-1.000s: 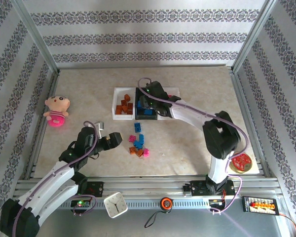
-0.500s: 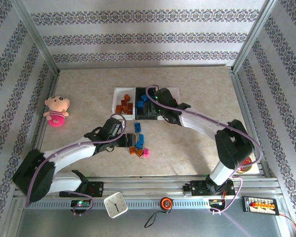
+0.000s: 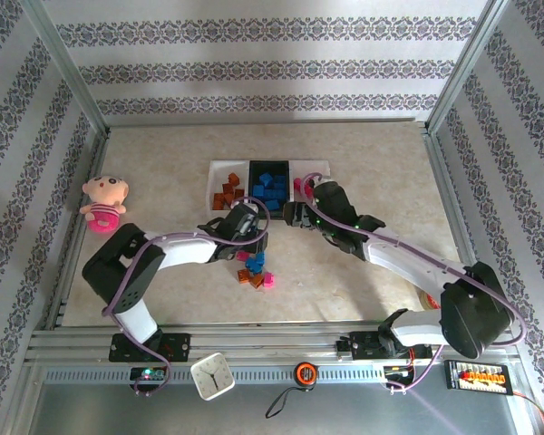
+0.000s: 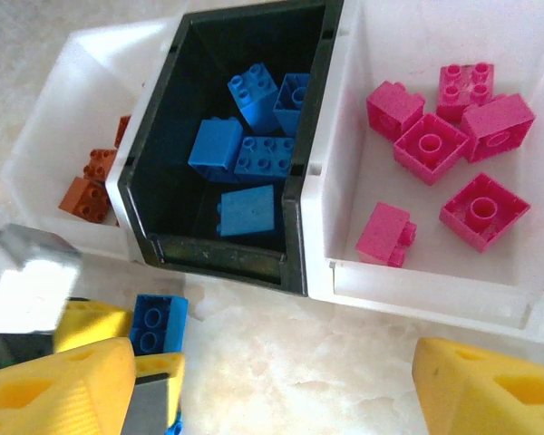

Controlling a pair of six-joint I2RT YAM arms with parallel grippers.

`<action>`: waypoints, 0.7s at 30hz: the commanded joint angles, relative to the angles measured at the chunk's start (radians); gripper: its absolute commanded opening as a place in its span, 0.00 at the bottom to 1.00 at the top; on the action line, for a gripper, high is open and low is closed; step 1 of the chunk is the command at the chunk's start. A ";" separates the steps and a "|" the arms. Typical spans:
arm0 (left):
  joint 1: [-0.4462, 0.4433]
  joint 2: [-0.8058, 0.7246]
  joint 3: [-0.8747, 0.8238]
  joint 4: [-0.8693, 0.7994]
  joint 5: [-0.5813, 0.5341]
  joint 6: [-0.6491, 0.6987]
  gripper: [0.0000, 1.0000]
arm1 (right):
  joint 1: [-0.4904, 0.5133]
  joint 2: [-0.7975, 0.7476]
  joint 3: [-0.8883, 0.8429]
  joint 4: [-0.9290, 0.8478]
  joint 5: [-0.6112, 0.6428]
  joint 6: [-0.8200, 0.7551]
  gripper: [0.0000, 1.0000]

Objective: Sort the legos into containers by color
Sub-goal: Pick up the lego from the center of the table.

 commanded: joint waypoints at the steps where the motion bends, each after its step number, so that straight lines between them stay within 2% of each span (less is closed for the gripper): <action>1: -0.023 0.039 0.031 0.048 -0.065 0.032 0.60 | -0.006 -0.037 -0.021 0.022 -0.019 0.005 0.80; 5: -0.042 0.027 -0.022 0.083 -0.065 0.008 0.48 | -0.006 -0.061 -0.040 0.021 -0.012 0.002 0.80; 11: -0.082 -0.111 -0.111 0.094 -0.055 -0.044 0.35 | -0.010 -0.062 -0.072 0.037 -0.007 0.016 0.81; 17: -0.097 -0.263 -0.051 0.013 -0.031 -0.052 0.32 | -0.015 -0.091 -0.135 0.060 -0.013 0.041 0.80; 21: -0.047 -0.245 0.063 -0.040 -0.025 -0.021 0.32 | -0.015 -0.124 -0.187 0.058 -0.021 0.052 0.81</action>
